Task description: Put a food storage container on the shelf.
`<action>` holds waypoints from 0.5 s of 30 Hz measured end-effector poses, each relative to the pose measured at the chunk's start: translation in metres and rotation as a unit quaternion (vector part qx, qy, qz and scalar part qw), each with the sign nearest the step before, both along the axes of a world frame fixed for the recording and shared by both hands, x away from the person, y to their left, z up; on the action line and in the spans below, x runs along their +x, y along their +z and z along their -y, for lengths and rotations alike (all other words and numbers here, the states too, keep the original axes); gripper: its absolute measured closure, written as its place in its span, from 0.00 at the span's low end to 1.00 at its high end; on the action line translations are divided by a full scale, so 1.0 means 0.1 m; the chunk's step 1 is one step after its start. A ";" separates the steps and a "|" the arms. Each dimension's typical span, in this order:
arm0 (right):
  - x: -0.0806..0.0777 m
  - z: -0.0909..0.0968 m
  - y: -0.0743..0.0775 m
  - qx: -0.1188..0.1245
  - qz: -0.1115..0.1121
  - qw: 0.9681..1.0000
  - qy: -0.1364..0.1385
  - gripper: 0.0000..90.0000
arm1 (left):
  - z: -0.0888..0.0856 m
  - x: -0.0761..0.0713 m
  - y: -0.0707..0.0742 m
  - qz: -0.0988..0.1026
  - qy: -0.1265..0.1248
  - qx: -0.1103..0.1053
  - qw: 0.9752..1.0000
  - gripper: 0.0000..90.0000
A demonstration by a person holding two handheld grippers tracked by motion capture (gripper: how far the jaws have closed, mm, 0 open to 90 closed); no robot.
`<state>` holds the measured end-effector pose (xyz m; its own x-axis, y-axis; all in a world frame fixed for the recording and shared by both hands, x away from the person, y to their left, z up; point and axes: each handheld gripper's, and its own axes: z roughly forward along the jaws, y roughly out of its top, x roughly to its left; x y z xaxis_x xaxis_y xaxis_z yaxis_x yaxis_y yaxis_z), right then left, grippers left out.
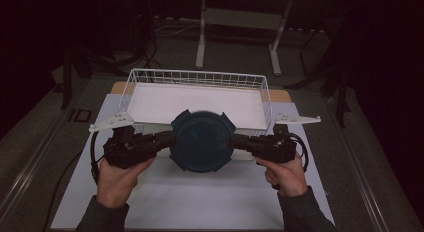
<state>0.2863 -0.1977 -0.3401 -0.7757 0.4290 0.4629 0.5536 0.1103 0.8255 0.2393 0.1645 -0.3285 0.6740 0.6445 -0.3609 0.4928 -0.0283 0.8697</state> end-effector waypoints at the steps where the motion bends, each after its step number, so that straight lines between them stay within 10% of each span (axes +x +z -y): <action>1: 0.01 -0.01 0.02 0.000 0.002 1.000 0.000 0.83 | -0.01 0.01 0.02 0.001 -0.001 -0.001 1.000 0.84; 15: 0.17 -0.10 0.15 0.010 0.006 1.000 -0.006 0.83 | -0.10 0.17 0.14 0.016 0.010 -0.013 1.000 0.83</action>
<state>0.3035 -0.1880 -0.3248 -0.7763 0.4295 0.4614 0.5444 0.0878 0.8342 0.2567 0.1742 -0.3143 0.6729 0.6485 -0.3560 0.4641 0.0047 0.8858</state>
